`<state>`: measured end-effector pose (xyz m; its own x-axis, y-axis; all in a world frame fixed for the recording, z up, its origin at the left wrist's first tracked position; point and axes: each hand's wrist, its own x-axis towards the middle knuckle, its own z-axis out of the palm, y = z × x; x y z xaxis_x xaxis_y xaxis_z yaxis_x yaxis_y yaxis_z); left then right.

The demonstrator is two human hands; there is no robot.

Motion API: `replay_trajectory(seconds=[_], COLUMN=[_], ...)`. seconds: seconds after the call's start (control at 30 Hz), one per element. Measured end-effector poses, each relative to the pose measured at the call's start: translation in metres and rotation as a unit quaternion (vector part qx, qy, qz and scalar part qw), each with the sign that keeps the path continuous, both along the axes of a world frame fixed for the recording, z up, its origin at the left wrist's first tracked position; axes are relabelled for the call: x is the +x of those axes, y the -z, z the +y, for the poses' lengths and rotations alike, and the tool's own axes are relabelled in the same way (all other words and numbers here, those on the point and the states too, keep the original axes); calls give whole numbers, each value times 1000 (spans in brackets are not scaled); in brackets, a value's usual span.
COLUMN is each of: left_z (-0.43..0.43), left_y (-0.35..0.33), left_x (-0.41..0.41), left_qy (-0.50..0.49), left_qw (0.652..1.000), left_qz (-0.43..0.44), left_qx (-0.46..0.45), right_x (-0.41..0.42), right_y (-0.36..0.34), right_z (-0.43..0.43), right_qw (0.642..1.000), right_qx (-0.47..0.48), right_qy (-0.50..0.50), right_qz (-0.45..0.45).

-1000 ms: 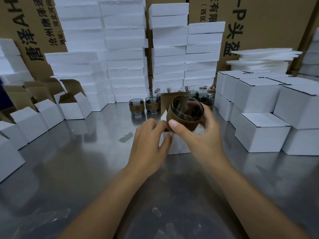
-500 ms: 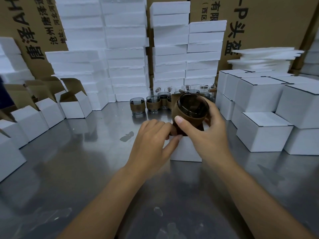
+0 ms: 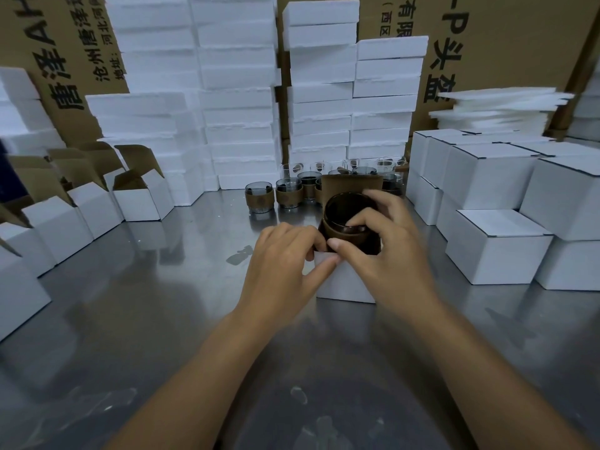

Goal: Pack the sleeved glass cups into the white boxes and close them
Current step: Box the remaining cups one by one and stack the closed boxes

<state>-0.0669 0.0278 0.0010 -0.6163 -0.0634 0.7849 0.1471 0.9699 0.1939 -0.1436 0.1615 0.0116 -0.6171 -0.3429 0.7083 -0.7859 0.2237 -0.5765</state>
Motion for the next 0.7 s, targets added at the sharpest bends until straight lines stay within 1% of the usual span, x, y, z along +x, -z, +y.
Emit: replay_trajectory(seconds=[0.13,0.23,0.43,0.47,0.5,0.57,0.63,0.7], left_z=[-1,-2,-4,-5,-5,-3,0,2], left_y=[1,2,3,3,2,0,-2,-4], left_x=[-1,-2,-3,-3,-2,0,0,-2], left_qy=[-8,-9,6,14,26,60,93,106], left_qw=[1000,1000,1000,1000,999,995,977,942], left_qz=[13,11,1,-6,-16,-21,-1,3], left_qx=[5,-1,-3,1,14,78,191,318], right_x=[2,1,-1,-1,1,4,6,3], right_y=[-1,1,0,0,-1,-4,-5,-5], right_z=[2,3,5,5,4,0,-4,-7], right_qw=[997,995,978,980,986,999,994,972], right_qx=[70,98,193,182,147,22,-105,-181], right_qy=[-19,-11,15,17,17,12,6,7], right_qz=[-4,8,84,84,77,33,-40,-152])
